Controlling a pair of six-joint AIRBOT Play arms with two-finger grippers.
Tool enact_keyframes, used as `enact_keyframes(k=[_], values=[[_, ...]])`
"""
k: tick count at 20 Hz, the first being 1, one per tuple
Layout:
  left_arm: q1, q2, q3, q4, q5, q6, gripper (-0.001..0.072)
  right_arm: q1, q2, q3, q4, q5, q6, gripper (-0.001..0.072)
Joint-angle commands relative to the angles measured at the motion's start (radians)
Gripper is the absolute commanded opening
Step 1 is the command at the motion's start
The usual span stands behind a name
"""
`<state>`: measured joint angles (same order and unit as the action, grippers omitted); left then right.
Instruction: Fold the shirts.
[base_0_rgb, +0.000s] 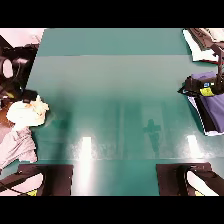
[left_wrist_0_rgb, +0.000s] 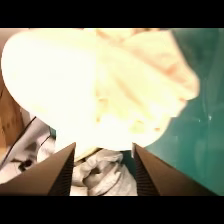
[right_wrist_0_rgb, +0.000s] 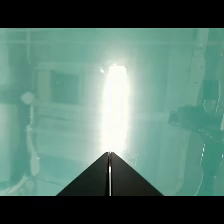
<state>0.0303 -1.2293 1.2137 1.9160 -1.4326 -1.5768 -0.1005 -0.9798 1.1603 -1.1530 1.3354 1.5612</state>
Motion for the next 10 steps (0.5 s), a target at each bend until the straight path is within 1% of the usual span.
enact_keyframes(k=[1,3,5,6,8,9,10], values=[[0.102,0.012,-0.127,0.013,0.107,-0.021,0.0446,0.001,0.001,-0.001,0.0,0.001,-0.001,0.0017],[0.116,0.012,-0.146,-0.014,0.171,-0.022,0.0445,0.001,0.001,-0.001,0.0,0.001,-0.001,0.0017],[0.116,0.012,-0.146,-0.023,0.194,-0.022,0.0442,0.001,0.001,-0.001,0.001,0.003,-0.001,0.0017],[0.116,0.012,-0.146,-0.032,0.196,-0.022,0.0388,0.001,0.001,-0.001,0.001,0.003,-0.001,0.0017],[0.116,0.012,-0.146,-0.036,0.212,-0.021,0.0179,0.001,0.001,-0.001,0.001,0.002,-0.001,0.0017],[0.116,0.012,-0.146,-0.036,0.22,-0.022,0.0118,0.001,0.001,-0.001,0.001,0.003,-0.001,0.0017],[0.116,0.012,-0.145,-0.037,0.228,-0.024,0.0115,0.001,0.001,-0.001,0.001,0.003,-0.001,0.0017]])
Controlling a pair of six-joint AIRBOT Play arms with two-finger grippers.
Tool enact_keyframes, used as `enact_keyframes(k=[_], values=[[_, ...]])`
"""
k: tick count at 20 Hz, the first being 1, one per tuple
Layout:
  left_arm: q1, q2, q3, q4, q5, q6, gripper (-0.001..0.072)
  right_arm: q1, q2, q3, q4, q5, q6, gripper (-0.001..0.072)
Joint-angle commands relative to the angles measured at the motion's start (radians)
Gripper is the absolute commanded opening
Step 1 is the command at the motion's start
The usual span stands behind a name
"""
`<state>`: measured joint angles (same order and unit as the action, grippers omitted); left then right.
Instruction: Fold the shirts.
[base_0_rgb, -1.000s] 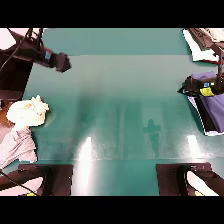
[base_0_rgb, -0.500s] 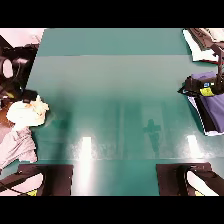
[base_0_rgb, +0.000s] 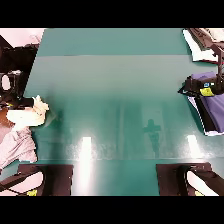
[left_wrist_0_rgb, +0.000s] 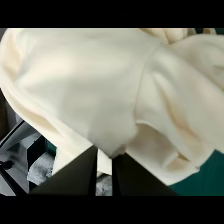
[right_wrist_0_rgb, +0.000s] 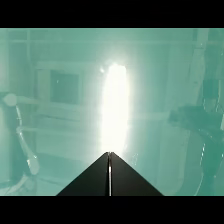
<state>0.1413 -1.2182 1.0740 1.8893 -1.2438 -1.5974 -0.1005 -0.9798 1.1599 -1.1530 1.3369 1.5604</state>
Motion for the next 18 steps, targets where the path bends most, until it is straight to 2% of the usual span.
enact_keyframes(k=[1,2,6,9,11,12,16,18], values=[[0.005,0.001,-0.005,-0.011,0.043,-0.011,0.0114,0.001,0.001,0.0,0.001,0.001,0.0,0.0017],[0.005,0.002,-0.004,-0.011,0.048,-0.021,0.0024,0.001,0.001,0.0,0.001,0.001,0.0,0.0017],[0.005,0.003,0.015,-0.019,0.024,-0.022,0.0026,0.001,0.001,0.0,0.0,0.002,0.0,0.0017],[0.005,0.004,0.108,-0.024,-0.058,0.029,0.0046,0.001,0.001,-0.001,0.0,0.001,0.0,0.0017],[0.005,0.004,0.196,-0.025,-0.09,0.029,0.0694,0.001,0.001,-0.001,0.0,0.001,0.0,0.0017],[0.005,0.004,0.213,-0.035,-0.087,0.027,0.072,0.001,0.001,0.0,0.0,0.001,0.0,0.0017],[0.005,-0.023,0.124,-0.094,0.036,0.047,0.072,0.001,0.001,-0.001,0.0,0.002,0.0,0.0017],[0.005,-0.064,0.081,-0.128,0.052,0.058,0.072,0.001,0.001,-0.001,0.0,0.002,0.0,0.0017]])
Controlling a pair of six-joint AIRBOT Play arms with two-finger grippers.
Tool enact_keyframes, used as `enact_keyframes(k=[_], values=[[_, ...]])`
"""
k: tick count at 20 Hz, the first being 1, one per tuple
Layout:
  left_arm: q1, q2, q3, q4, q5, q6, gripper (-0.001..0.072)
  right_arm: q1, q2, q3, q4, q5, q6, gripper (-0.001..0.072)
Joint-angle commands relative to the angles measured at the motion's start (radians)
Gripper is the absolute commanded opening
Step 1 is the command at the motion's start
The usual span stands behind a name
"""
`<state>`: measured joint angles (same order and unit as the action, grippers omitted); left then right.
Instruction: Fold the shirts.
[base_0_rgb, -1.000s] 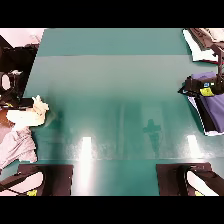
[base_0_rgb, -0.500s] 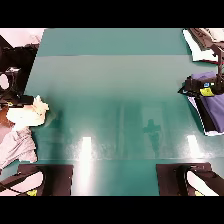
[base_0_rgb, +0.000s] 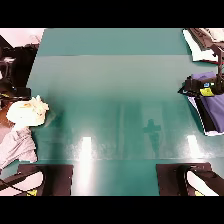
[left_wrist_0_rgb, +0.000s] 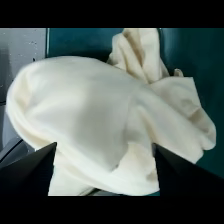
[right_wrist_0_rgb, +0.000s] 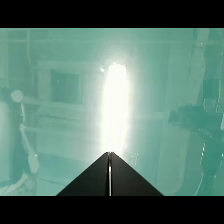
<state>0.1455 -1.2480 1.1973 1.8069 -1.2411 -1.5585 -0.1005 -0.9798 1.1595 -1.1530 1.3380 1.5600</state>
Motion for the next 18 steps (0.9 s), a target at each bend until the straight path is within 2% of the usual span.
enact_keyframes(k=[1,4,5,7,8,12,15,18], values=[[0.001,-0.058,-0.056,-0.049,0.044,0.019,0.072,0.001,0.001,0.0,0.0,0.001,0.0,0.0017],[0.001,-0.1,-0.067,-0.048,0.038,0.013,0.0718,0.001,0.001,0.0,0.0,0.001,0.0,0.0017],[0.001,-0.1,-0.067,-0.047,0.048,-0.008,0.0664,0.001,0.001,0.0,0.0,0.001,0.0,0.0017],[0.001,-0.099,-0.051,-0.048,0.048,-0.015,0.0058,0.001,0.001,0.0,0.0,0.0,0.0,0.0017],[0.001,-0.099,-0.034,-0.051,0.042,-0.014,0.0025,0.001,0.001,0.0,0.0,0.0,0.0,0.0017],[-0.019,-0.052,0.141,-0.086,-0.013,-0.006,0.0025,0.001,0.002,0.006,0.007,-0.008,0.0,0.0017],[-0.114,0.056,0.357,-0.155,-0.006,0.097,0.0025,0.001,0.002,0.078,0.011,-0.011,0.0,0.0017],[-0.233,0.126,0.576,-0.349,-0.042,0.214,0.0025,0.001,0.002,0.192,0.01,-0.011,0.0,0.0017]])
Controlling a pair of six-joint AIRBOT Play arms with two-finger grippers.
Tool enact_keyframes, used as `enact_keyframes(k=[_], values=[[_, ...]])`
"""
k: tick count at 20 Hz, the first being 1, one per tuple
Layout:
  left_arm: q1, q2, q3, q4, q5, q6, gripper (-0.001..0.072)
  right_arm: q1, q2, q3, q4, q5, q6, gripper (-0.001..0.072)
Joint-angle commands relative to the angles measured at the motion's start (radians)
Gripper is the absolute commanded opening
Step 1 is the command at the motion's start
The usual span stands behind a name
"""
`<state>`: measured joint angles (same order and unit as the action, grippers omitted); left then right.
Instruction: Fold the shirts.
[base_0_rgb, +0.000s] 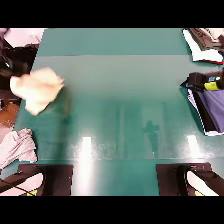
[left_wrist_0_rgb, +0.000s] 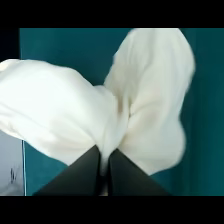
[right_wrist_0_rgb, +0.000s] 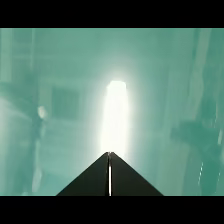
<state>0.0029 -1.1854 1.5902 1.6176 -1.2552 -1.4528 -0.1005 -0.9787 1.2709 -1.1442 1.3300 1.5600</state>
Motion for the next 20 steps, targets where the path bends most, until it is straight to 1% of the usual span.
enact_keyframes(k=[1,2,4,7,8,11,15,16,17,18,19,20], values=[[-0.138,0.068,0.259,-0.22,-0.051,0.127,0.0025,0.001,0.001,0.118,0.002,-0.003,0.0,0.0017],[-0.18,0.068,0.327,-0.267,-0.065,0.13,0.0025,0.001,0.001,0.151,0.002,-0.003,0.0,0.0017],[-0.276,0.066,0.432,-0.316,-0.042,0.163,0.0024,0.001,0.001,0.212,0.001,-0.003,0.0,0.0017],[-0.41,0.063,0.475,-0.317,0.091,0.204,0.0025,0.001,0.001,0.272,0.001,-0.003,0.0,0.0017],[-0.436,0.05,0.475,-0.317,0.114,0.204,0.0024,0.001,0.001,0.285,0.001,-0.002,0.0,0.0017],[-0.471,-0.054,0.475,-0.328,0.109,0.204,0.0025,0.001,0.001,0.299,0.002,-0.002,0.001,0.0017],[-0.47,-0.271,0.475,-0.432,0.105,0.2,0.0026,0.001,0.001,0.299,0.001,0.016,0.001,0.0017],[-0.47,-0.319,0.475,-0.431,0.106,0.193,0.0028,0.001,0.001,0.299,0.0,0.018,0.0,0.0017],[-0.467,-0.358,0.475,-0.424,0.103,0.17,0.0219,0.001,0.001,0.298,0.0,0.021,0.0,0.0017],[-0.467,-0.382,0.475,-0.395,0.095,0.128,0.0536,0.001,0.001,0.298,0.0,0.028,0.0,0.0017],[-0.465,-0.391,0.474,-0.365,0.074,0.089,0.0618,0.001,0.0,0.298,-0.003,0.035,0.0,0.0017],[-0.456,-0.39,0.473,-0.349,0.036,0.083,0.0607,0.001,0.0,0.298,-0.003,0.035,0.0,0.0017]])
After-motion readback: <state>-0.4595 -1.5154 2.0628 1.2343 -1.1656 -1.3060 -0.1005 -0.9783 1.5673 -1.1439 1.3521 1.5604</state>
